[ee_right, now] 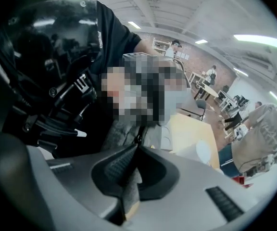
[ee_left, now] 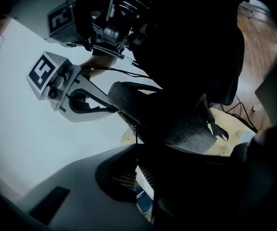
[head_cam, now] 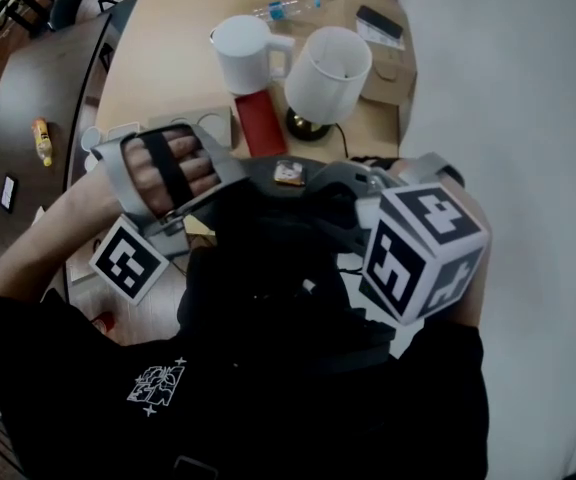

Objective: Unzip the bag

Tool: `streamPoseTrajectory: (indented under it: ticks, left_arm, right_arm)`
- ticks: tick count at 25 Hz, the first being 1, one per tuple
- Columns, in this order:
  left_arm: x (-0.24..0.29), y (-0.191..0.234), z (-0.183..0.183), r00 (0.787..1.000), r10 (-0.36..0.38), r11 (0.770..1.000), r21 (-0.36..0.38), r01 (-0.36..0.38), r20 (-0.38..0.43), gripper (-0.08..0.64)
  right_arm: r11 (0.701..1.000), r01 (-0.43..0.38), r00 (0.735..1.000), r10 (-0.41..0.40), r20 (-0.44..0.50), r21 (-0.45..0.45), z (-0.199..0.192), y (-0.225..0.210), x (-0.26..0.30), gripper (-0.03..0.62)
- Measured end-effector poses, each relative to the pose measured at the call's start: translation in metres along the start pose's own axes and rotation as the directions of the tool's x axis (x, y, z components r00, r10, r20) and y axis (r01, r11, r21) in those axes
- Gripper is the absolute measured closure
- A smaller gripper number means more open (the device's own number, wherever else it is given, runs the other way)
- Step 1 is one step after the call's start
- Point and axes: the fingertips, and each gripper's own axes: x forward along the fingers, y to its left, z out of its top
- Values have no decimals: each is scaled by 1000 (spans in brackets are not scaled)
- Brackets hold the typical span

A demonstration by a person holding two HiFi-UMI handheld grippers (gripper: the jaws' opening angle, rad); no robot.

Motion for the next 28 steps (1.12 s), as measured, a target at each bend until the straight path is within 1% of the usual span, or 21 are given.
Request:
streamPoseTrajectory:
  ticks: [4,6,10,14,17,22,24,25,28]
  left_arm:
    - [1,-3,-15,999,-17,999,-49,14,-49,557]
    - [2,-7,-23,998,-18,996,-85,12,-65,557]
    - [3,-14,-32,996,9,984,-174,-23,-84,557]
    - [7,-23,-40,994,34,967,-247,-59,-106,557]
    - [10,-28,-41,994,35,960,-272,-63,-105,557]
    - [11,-35,-44,993,38,948,-312,-70,-107,557]
    - [11,-37,-46,993,52,936,-342,-84,-102,557]
    - [10,-38,-47,993,63,926,-365,-94,-97,557]
    - [12,-44,-51,992,92,884,-452,-123,-90,557]
  right_arm:
    - [999,36,999,-36,-12,28,-10,-7,-8,574]
    - [998,56,998,-55,-21,39,-14,-10,-11,574]
    - [994,92,995,-90,-35,63,-19,-15,-17,574]
    - [985,130,991,-127,-31,118,-30,-15,-25,574]
    - [977,156,988,-153,-33,143,-35,-14,-32,574]
    - [971,184,983,-179,-47,155,-41,-12,-41,574]
    - [968,191,982,-186,-41,166,-42,-13,-43,574]
    - [967,191,982,-188,-34,170,-42,-14,-43,574]
    - [962,193,981,-194,-14,191,-46,-15,-45,574]
